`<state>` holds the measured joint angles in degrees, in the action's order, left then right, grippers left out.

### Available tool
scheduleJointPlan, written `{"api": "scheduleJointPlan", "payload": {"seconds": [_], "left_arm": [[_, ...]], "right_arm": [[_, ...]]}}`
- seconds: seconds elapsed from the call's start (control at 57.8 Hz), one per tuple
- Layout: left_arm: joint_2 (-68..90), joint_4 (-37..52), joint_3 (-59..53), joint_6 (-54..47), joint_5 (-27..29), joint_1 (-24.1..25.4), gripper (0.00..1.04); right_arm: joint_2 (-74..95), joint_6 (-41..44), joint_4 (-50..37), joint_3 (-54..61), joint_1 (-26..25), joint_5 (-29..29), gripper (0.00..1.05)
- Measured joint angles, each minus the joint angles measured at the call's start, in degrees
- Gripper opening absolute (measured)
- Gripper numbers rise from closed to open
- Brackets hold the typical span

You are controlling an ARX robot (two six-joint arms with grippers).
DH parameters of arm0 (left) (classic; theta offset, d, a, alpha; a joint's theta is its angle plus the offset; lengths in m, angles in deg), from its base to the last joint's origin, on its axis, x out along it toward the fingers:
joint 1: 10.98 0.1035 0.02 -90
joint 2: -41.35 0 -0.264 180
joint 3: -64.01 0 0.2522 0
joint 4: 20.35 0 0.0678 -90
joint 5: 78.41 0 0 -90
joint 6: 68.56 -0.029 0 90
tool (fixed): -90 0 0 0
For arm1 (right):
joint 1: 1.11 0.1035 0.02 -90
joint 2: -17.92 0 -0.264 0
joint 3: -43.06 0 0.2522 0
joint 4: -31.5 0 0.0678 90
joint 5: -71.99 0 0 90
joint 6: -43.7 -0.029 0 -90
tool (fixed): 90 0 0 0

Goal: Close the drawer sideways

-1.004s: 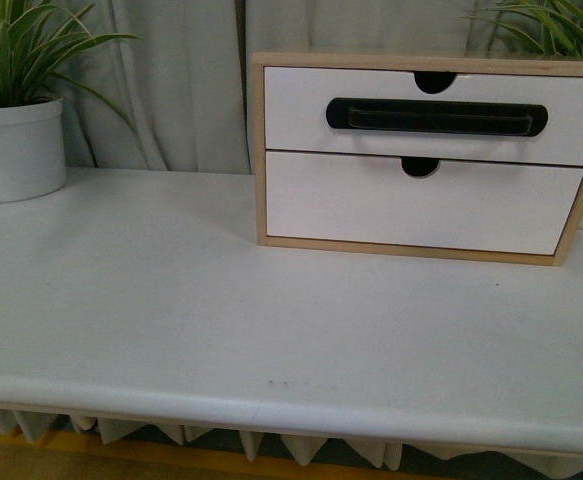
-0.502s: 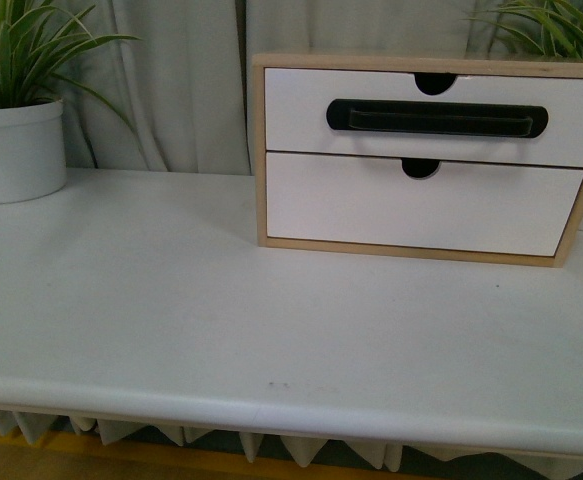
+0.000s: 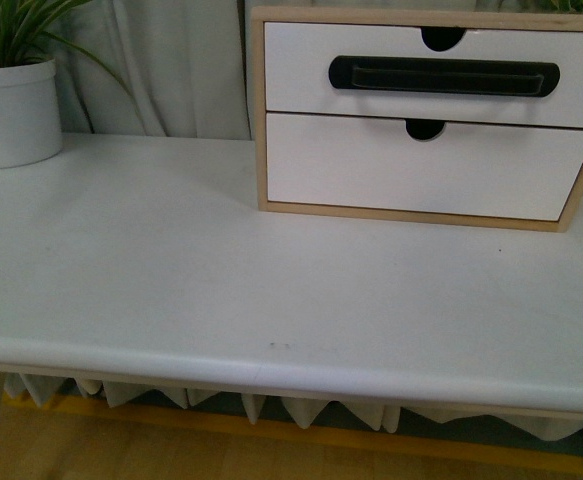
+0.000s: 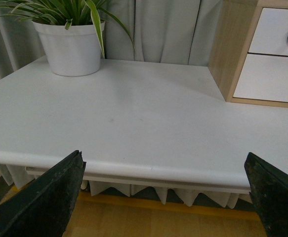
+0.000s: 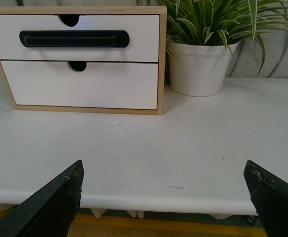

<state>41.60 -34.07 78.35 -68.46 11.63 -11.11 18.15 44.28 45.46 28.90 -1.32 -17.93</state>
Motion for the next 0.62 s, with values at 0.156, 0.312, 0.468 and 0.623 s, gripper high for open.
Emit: {"api": "scheduleJointPlan", "payload": {"seconds": [0.156, 0.312, 0.468, 0.623], "left_arm": [[0.0, 0.0, 0.0, 0.0, 0.0, 0.0, 0.98], [0.0, 0.0, 0.0, 0.0, 0.0, 0.0, 0.98], [0.0, 0.0, 0.0, 0.0, 0.0, 0.0, 0.98], [0.0, 0.0, 0.0, 0.0, 0.0, 0.0, 0.98]], "right_arm": [[0.0, 0.0, 0.0, 0.0, 0.0, 0.0, 0.95], [0.0, 0.0, 0.0, 0.0, 0.0, 0.0, 0.95], [0.0, 0.0, 0.0, 0.0, 0.0, 0.0, 0.95], [0.0, 0.0, 0.0, 0.0, 0.0, 0.0, 0.95]]}}
